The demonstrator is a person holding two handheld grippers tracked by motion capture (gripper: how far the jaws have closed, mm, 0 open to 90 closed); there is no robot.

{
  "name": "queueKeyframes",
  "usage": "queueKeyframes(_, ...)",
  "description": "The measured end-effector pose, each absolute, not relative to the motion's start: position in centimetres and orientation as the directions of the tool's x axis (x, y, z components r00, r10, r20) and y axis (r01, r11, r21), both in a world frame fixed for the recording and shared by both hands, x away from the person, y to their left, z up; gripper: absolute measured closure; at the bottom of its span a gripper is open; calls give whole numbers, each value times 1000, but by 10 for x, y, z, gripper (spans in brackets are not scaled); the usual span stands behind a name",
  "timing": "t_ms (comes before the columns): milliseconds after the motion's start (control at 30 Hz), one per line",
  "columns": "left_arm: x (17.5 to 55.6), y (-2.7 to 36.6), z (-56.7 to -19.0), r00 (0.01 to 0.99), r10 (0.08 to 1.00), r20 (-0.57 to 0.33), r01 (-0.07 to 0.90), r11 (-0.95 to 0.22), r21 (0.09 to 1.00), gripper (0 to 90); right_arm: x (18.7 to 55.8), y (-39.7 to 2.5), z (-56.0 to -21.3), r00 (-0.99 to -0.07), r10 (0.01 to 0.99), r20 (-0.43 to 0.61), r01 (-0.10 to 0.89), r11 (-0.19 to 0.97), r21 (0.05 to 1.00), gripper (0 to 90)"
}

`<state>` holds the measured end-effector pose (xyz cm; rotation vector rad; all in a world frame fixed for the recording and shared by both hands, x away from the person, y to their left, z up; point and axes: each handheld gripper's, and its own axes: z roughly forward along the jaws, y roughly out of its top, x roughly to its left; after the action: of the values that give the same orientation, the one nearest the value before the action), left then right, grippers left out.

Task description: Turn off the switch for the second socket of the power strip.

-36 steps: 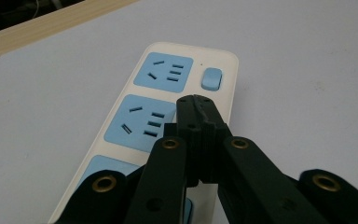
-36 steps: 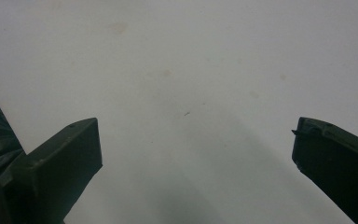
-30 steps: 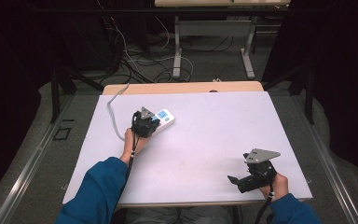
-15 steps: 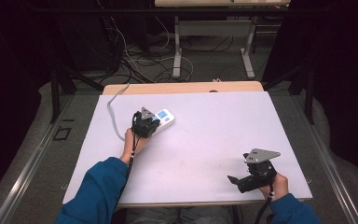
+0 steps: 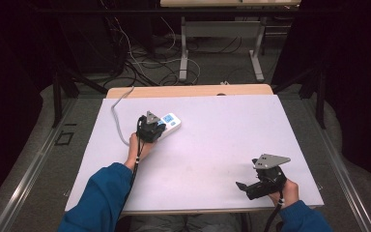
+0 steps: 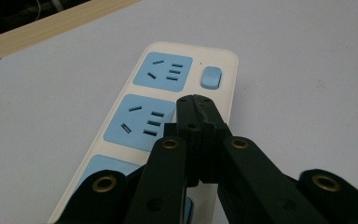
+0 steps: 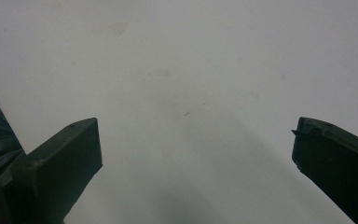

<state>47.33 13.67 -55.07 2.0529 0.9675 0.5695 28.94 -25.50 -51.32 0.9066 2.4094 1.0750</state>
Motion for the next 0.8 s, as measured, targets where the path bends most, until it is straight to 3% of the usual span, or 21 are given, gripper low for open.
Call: queueKeyframes(800, 473, 137, -550, 610, 789, 65, 442, -407, 799, 900, 289, -255, -513, -732, 679, -52, 414, 505, 757, 8)
